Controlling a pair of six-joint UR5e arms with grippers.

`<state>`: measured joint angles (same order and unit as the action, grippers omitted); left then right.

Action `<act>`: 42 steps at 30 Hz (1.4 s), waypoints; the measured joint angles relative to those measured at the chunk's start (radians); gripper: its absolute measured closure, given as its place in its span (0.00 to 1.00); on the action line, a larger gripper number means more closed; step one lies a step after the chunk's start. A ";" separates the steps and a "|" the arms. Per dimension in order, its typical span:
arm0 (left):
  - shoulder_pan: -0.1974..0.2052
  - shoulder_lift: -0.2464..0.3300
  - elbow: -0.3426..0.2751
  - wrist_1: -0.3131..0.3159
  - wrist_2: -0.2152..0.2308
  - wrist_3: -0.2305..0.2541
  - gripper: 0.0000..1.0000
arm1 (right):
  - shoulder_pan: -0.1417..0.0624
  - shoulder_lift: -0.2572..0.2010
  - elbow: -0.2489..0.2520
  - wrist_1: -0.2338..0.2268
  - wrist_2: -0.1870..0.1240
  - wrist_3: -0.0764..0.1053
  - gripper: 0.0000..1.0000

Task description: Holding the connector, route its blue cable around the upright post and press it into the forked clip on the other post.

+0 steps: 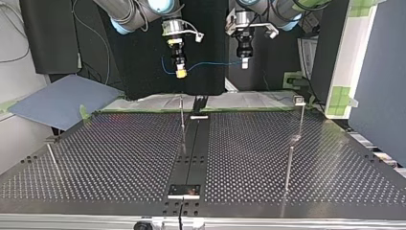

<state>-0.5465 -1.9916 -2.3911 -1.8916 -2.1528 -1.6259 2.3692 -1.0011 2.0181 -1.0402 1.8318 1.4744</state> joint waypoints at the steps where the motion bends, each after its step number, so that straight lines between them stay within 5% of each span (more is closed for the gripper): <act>1: 0.000 0.000 0.000 0.000 0.000 0.000 1.00 | 0.000 0.000 0.000 0.000 0.000 0.000 1.00; 35: 0.002 -0.038 -0.003 -0.003 0.002 0.005 1.00 | -0.001 0.000 0.000 0.000 0.000 0.000 1.00; 42: 0.002 -0.038 -0.003 -0.003 0.001 0.005 1.00 | 0.043 0.045 -0.038 0.017 0.015 0.044 1.00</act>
<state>-0.5449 -2.0299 -2.3942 -1.8947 -2.1514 -1.6213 2.4122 -0.9565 1.9801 -1.0237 1.8469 1.5189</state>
